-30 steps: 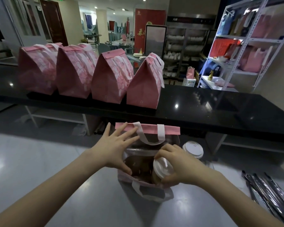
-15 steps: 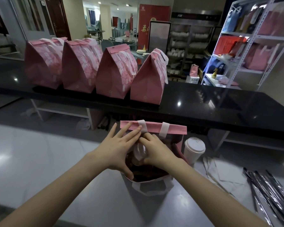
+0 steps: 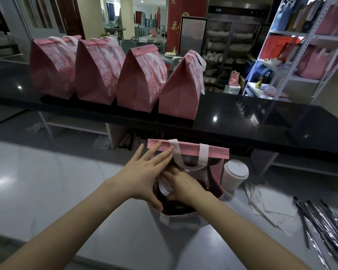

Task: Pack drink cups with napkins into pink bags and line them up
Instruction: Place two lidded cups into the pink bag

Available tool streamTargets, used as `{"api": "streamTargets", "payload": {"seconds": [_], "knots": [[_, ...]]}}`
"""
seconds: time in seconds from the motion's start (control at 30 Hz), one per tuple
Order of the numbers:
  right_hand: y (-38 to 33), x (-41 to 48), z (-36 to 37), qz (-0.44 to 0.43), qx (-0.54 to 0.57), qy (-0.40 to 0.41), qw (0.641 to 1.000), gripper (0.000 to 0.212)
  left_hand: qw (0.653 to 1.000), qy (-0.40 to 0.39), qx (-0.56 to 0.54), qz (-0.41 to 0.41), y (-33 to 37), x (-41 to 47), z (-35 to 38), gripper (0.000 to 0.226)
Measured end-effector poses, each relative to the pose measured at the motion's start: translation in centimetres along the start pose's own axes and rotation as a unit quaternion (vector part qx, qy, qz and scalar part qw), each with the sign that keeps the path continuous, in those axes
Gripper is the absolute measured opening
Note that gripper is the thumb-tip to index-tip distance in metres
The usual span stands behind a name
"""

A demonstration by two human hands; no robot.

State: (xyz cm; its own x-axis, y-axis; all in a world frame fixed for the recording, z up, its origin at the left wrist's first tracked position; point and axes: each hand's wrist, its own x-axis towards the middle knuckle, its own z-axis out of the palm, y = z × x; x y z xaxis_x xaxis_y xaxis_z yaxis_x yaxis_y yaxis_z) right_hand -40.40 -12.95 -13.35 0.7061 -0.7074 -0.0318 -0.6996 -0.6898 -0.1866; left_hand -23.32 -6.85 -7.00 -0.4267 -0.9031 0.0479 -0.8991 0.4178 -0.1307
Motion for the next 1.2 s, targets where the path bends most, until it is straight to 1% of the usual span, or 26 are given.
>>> {"api": "streamTargets", "payload": {"seconds": [0.27,0.37,0.53,0.6,0.73,0.83,0.87,0.93,1.0,1.07,1.1,1.2], "knots": [[0.3,-0.9,-0.4,-0.06,-0.067,-0.031,0.996,0.062,1.0,-0.018,0.005,-0.006,-0.9,1.2,-1.1,0.14],[0.3,-1.0,-0.1,-0.071,-0.063,-0.027,0.995,0.059,1.0,-0.028,0.006,-0.003,-1.0,2.0,-1.4,0.141],[0.4,-0.2,0.0,-0.058,-0.081,-0.059,0.993,0.071,0.999,-0.043,-0.018,0.003,-1.0,2.5,-1.0,0.141],[0.5,0.0,0.2,-0.059,-0.073,-0.059,0.994,0.071,0.999,-0.043,-0.027,-0.001,-1.1,2.7,-0.9,0.142],[0.7,-0.5,-0.5,-0.069,-0.05,-0.026,0.996,0.064,0.998,-0.054,-0.041,-0.008,-1.5,3.1,-1.1,0.141],[0.3,-1.5,-2.0,-0.04,0.0,-0.014,0.999,0.067,0.997,-0.054,-0.059,-0.012,-2.1,3.4,-1.1,0.137],[0.3,-2.1,-2.8,-0.021,0.025,0.001,0.999,0.064,0.997,-0.051,-0.063,-0.015,-2.3,3.4,-1.1,0.136],[0.7,-3.8,-4.8,0.005,0.078,0.042,0.996,0.049,0.995,-0.045,-0.079,-0.028,-2.5,3.6,-0.9,0.13],[1.7,-5.9,-7.0,0.025,0.112,0.072,0.991,0.035,0.994,-0.025,-0.098,-0.049,-2.4,4.0,-0.8,0.114],[2.9,-8.2,-8.3,0.048,0.113,0.08,0.989,0.036,0.993,0.003,-0.101,-0.057,-2.0,4.5,-0.9,0.101],[3.6,-9.1,-8.6,0.058,0.1,0.077,0.99,0.038,0.993,0.016,-0.102,-0.052,-1.8,4.8,-0.9,0.099],[5.1,-10.6,-8.4,0.068,0.031,0.07,0.995,0.032,0.991,0.018,-0.129,-0.014,-1.2,5.8,-1.4,0.104]]}}
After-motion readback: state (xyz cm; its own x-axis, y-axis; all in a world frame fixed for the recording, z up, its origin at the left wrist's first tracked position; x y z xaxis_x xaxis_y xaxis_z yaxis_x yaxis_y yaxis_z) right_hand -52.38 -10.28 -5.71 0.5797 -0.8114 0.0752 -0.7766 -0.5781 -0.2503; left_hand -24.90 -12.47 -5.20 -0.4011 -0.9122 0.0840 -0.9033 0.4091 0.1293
